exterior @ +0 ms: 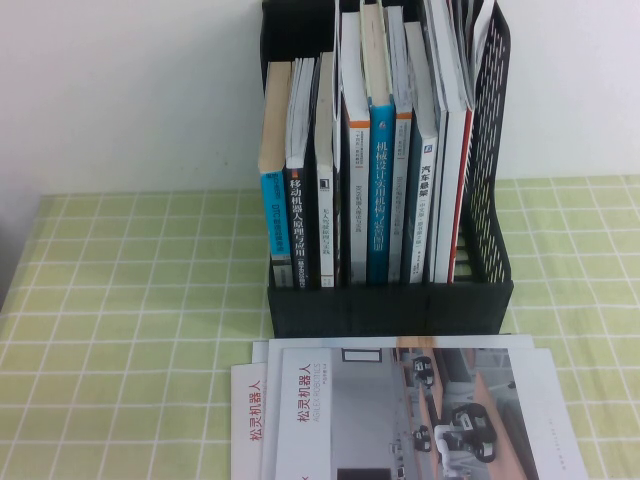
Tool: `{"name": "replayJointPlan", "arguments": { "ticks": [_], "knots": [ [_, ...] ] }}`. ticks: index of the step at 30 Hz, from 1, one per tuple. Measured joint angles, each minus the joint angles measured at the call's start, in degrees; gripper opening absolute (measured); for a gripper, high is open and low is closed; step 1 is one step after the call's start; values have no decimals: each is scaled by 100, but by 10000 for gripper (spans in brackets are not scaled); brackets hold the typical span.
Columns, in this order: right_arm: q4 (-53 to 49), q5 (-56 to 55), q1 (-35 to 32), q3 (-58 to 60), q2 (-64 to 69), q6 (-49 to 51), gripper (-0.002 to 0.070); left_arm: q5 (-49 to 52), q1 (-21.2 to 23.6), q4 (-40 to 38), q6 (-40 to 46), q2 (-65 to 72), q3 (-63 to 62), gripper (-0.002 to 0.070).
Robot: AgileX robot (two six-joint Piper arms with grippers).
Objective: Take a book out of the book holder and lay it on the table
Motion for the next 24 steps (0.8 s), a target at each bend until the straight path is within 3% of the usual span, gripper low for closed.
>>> {"name": "replayJointPlan", "arguments": {
  "ticks": [7,11,20,24],
  "knots": [
    [0,-1224,0,0,0,0,-2,-3293,0,0,0,0,0,-3],
    [0,-1699,0,0,0,0,-2,-4650,0,18,-174,0,0,-3],
    [0,-3093,0,0,0,41,-2,-6321,0,18,-438,0,0,-3],
    [0,-3413,0,-473,0,282,-2,-6213,0,-148,-1076,-10,-303,-3]
  ]
}}
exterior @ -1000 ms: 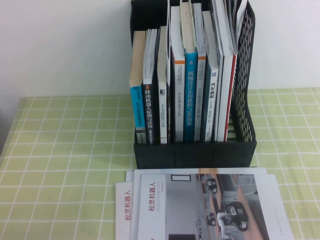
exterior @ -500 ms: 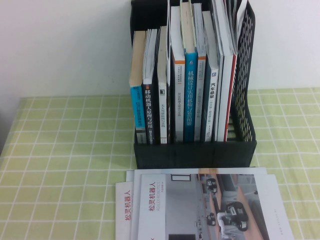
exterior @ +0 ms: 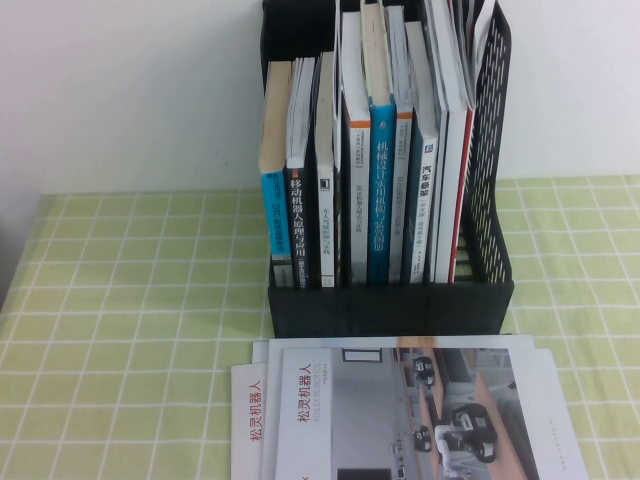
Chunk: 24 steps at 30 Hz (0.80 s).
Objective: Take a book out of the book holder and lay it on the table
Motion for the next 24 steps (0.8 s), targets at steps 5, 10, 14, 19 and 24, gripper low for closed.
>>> {"name": "replayJointPlan", "arguments": {
  "ticks": [5,10,14,19,24],
  "knots": [
    [-10,391,0,-1629,0,142,-2,2248,0,-323,-302,0,-1607,-3],
    [-10,2004,0,-3719,514,667,-2,4205,0,287,-194,591,-3475,-3],
    [-10,3694,0,-5105,1428,715,-2,4401,-42,1100,-322,1409,-4338,-3],
    [-21,5540,0,-6173,2751,329,-2,5555,-347,1246,-1503,2244,-4980,-3],
    [-154,7112,0,-6384,3844,160,-2,7723,-648,1200,-1868,3097,-5157,-3]
  ]
}}
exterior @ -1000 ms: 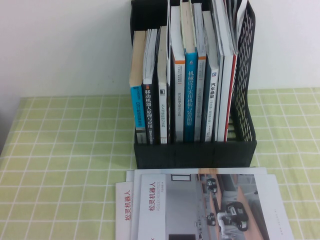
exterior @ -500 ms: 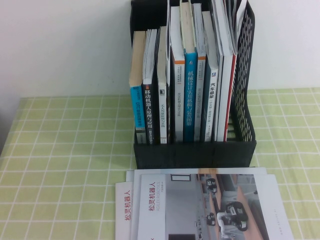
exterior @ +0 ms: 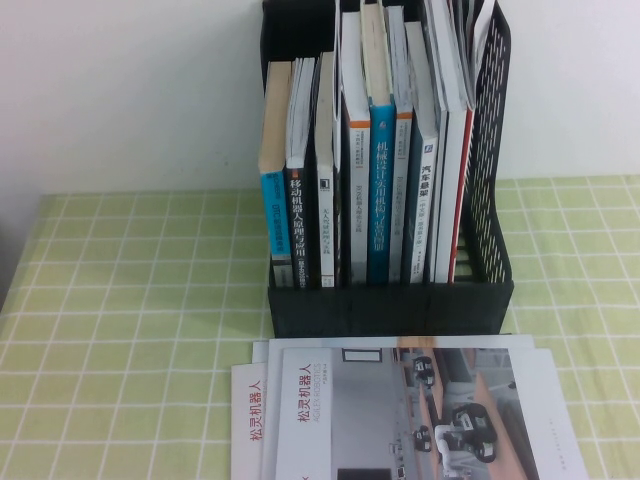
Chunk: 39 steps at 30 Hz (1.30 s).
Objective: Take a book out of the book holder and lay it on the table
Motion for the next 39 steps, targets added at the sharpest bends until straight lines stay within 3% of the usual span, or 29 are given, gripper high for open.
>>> {"name": "replayJointPlan", "arguments": {
  "ticks": [4,9,12,18,20,23,27,32,39],
  "knots": [
    [-234,885,0,0,601,-109,-2,1651,-149,-95,234,592,0,-3],
    [355,1453,0,148,1166,-158,-2,2219,-149,-821,581,1007,0,-3],
    [871,1555,0,507,1560,-556,-2,2283,-149,-1944,1726,1281,0,-3],
    [2558,1320,0,1192,2268,-1918,-2,2383,-149,-5301,5093,2440,0,-3],
    [3555,1161,0,1383,2427,-2797,-2,2354,-157,-6543,6315,2928,-15,-3],
    [5034,1093,162,1552,2703,-4656,-2,2262,-388,-7708,7533,3434,-202,-3],
    [6370,894,464,1572,3038,-6183,-1,1922,-1030,-7975,8012,3988,-786,-3],
    [7066,262,640,1573,3319,-7062,15,1354,-2189,-7448,8125,4763,-1608,-3],
    [8241,-156,655,1584,3555,-8299,199,976,-3099,-6778,8306,5826,-2658,-3]
  ]
}}
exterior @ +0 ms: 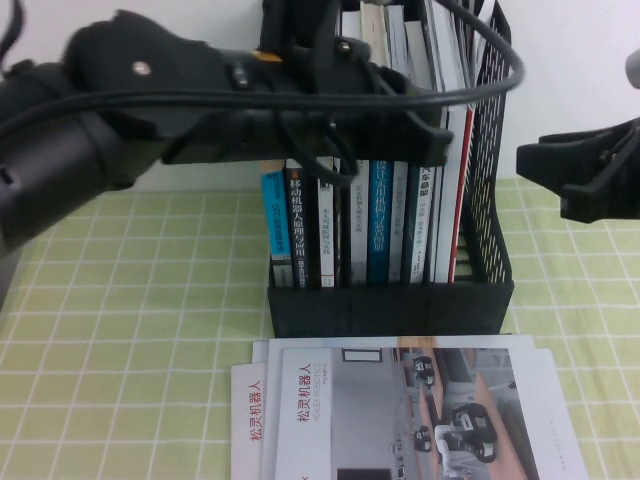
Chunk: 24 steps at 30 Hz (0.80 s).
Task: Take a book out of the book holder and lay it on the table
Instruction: Hold the bookshelf
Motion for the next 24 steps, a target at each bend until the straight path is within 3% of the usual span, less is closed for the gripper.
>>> {"name": "replayJointPlan", "arguments": {
  "ticks": [3,6,17,24],
  "knots": [
    [195,-23,0,0,144,-266,286,0,-249,192,95,426,-413,-3],
    [236,-48,0,2,253,-420,313,0,-351,450,73,743,-770,-3],
    [1497,2,69,2,641,-2036,326,-10,-397,1853,-906,984,-1023,-3],
    [2065,-97,422,-61,1111,-3337,327,-10,-419,2063,-1024,984,-1023,-3]
  ]
}}
